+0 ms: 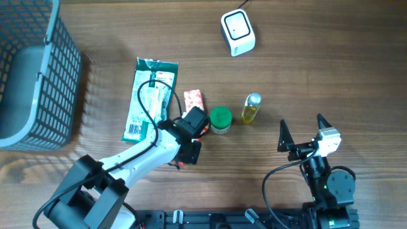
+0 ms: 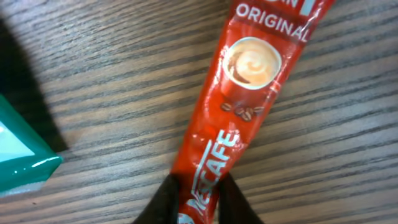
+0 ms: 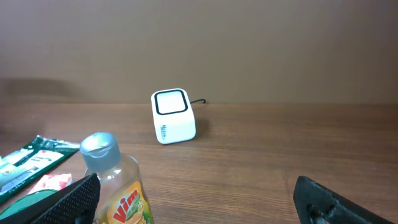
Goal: Scan the item barcode
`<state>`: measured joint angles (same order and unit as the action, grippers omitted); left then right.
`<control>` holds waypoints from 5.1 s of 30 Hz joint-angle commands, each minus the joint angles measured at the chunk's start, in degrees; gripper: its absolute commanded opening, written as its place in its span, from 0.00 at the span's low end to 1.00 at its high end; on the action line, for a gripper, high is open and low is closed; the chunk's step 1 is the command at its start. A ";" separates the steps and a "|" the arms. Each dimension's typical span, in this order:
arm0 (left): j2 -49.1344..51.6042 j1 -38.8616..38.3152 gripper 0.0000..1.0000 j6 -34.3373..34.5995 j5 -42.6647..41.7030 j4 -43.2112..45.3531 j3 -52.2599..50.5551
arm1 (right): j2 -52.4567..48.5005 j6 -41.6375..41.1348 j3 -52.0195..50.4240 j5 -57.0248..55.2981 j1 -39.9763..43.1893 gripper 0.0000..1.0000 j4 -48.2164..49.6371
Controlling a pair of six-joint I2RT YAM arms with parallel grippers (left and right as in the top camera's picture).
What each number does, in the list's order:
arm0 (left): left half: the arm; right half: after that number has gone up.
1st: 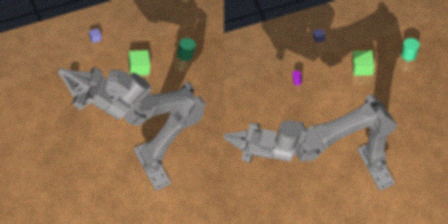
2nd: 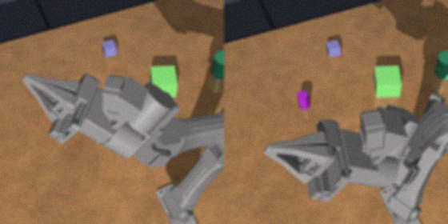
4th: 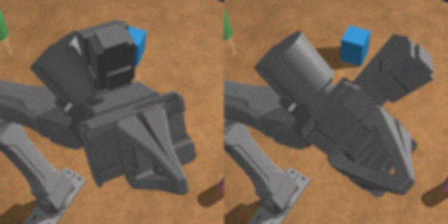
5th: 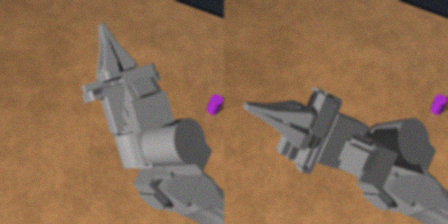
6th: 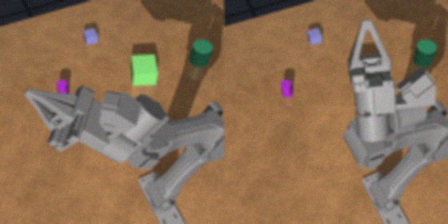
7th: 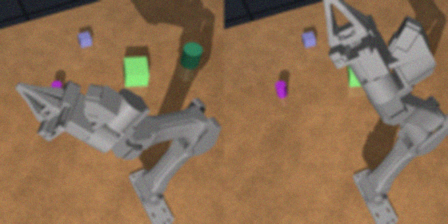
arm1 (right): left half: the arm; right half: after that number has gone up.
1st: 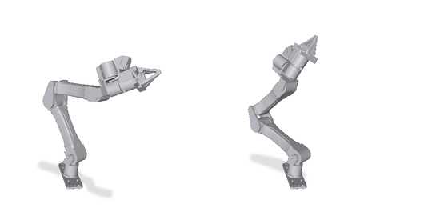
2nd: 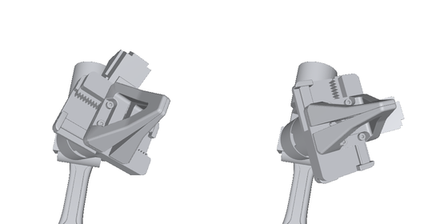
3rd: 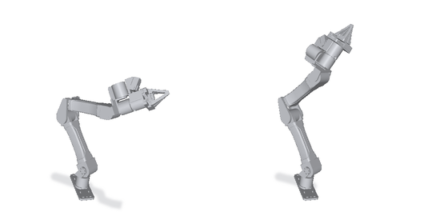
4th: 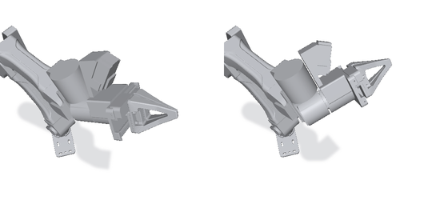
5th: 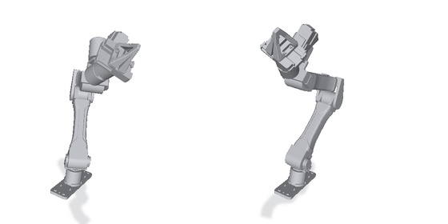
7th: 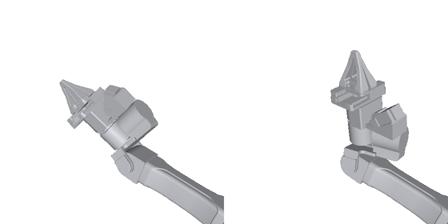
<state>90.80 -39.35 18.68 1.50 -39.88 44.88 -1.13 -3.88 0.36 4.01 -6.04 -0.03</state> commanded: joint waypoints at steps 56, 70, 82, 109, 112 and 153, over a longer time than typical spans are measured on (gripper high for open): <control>-6.14 11.65 0.04 -5.27 -15.43 -12.70 9.90 | 0.22 -0.63 -0.07 -0.52 0.28 1.00 0.13; -2.27 21.64 0.04 2.47 -25.05 10.32 7.85 | 0.22 -0.63 -0.07 -0.52 0.28 1.00 0.11; -0.74 22.27 0.60 2.82 -21.70 13.49 10.69 | 0.22 -0.63 -0.07 -0.52 0.28 1.00 0.13; -9.31 49.75 1.00 -8.00 -1.18 -0.48 20.48 | 0.22 -0.61 -0.07 -0.52 0.28 1.00 0.13; -9.31 49.75 1.00 -8.00 -1.18 -0.48 20.48 | 0.22 -0.63 -0.07 -0.52 0.28 1.00 0.13; -9.31 49.75 1.00 -8.00 -1.18 -0.48 20.48 | 0.22 -0.63 -0.07 -0.52 0.28 1.00 0.11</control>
<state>81.54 10.20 11.60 -0.25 -40.34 65.10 -1.13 -3.88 0.34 4.01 -6.04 -0.03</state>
